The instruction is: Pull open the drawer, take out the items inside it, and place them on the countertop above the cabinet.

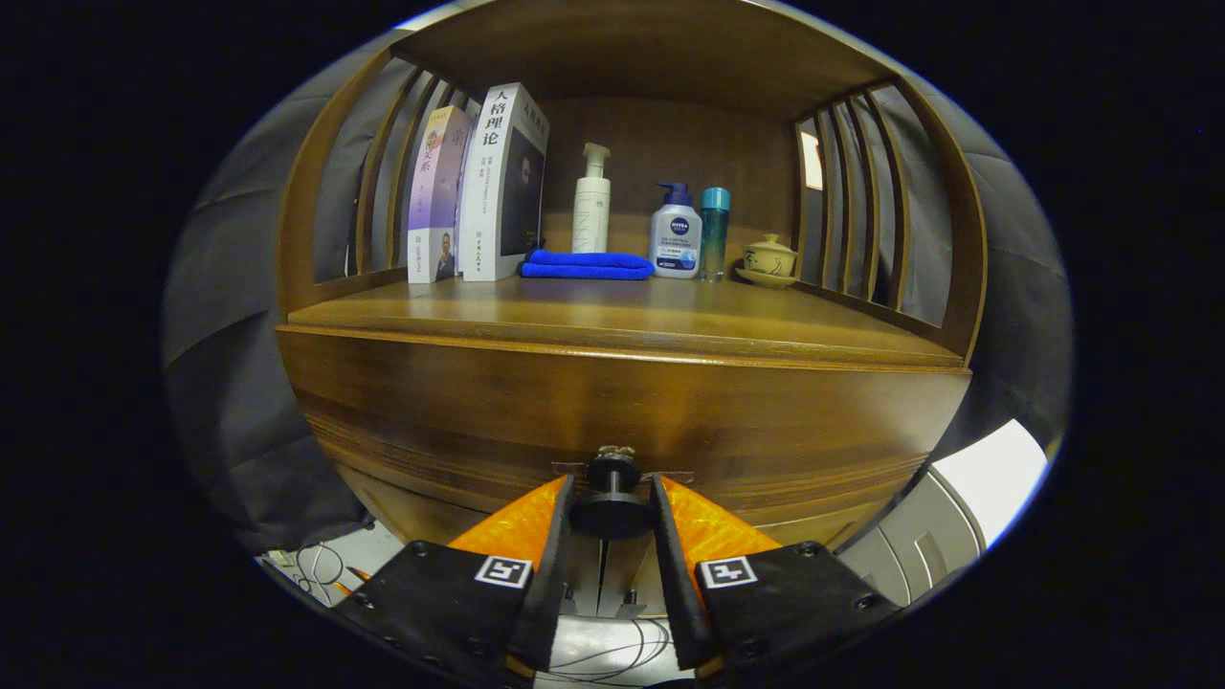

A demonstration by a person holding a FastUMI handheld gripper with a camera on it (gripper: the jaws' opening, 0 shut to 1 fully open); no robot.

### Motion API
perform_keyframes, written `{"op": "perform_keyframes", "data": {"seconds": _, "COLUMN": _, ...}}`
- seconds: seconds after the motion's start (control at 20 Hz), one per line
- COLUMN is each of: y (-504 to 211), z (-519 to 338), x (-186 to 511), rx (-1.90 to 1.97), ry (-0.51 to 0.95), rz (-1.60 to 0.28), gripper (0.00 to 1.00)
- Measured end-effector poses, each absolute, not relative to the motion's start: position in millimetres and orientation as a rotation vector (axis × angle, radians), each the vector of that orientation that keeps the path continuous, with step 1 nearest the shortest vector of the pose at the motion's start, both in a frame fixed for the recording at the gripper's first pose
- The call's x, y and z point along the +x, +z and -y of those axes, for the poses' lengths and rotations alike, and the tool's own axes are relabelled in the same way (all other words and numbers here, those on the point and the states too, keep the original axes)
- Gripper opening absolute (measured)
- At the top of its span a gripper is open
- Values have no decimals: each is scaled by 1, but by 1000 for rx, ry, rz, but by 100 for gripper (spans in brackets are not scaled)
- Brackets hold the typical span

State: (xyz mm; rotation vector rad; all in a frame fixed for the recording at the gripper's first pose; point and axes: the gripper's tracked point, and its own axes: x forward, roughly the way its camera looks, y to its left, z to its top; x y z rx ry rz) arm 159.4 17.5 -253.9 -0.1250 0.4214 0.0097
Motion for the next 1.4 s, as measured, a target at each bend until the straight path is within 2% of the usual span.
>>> {"op": "perform_keyframes", "data": {"seconds": 0.1, "y": -255, "z": -17, "x": 154, "rx": -116, "ry": 15, "rz": -424, "gripper": 41}}
{"op": "perform_keyframes", "data": {"seconds": 0.15, "y": -258, "z": -18, "x": 160, "rx": -115, "ry": 16, "rz": -428, "gripper": 30}}
{"op": "perform_keyframes", "data": {"seconds": 0.75, "y": -254, "z": -16, "x": 136, "rx": -122, "ry": 22, "rz": -434, "gripper": 30}}
{"op": "perform_keyframes", "data": {"seconds": 1.4, "y": -251, "z": -14, "x": 75, "rx": -121, "ry": 47, "rz": -436, "gripper": 30}}
